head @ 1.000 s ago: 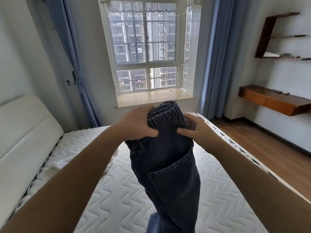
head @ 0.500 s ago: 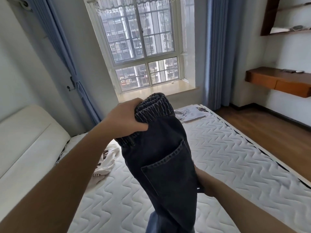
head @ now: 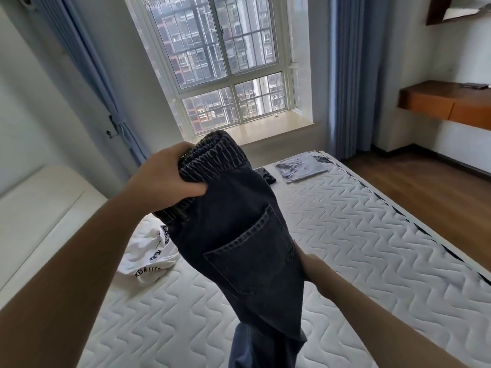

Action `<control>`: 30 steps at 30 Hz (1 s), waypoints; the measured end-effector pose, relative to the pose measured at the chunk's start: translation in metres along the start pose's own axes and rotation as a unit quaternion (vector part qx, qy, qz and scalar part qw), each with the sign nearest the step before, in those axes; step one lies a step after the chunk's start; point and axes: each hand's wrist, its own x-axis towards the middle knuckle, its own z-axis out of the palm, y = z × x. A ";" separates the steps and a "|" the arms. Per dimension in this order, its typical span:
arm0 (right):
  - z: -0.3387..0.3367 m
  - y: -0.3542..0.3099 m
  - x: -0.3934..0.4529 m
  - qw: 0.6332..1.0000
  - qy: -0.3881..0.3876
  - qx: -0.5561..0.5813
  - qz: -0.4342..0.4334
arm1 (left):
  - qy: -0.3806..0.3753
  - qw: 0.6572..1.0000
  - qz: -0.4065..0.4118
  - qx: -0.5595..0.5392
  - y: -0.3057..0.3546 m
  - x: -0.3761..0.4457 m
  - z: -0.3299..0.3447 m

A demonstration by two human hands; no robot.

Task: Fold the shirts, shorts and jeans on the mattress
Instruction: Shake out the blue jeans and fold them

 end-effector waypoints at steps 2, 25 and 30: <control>-0.003 -0.002 0.001 0.991 -0.088 0.095 -0.014 | -0.003 1.000 0.002 0.002 0.003 0.002 0.004; -0.005 -0.002 0.026 0.933 -0.203 0.287 -0.074 | 0.029 0.999 -0.022 0.011 0.015 0.010 0.002; -0.026 -0.010 0.027 0.961 -0.045 0.248 -0.115 | 0.019 0.998 -0.031 0.049 0.007 0.007 0.001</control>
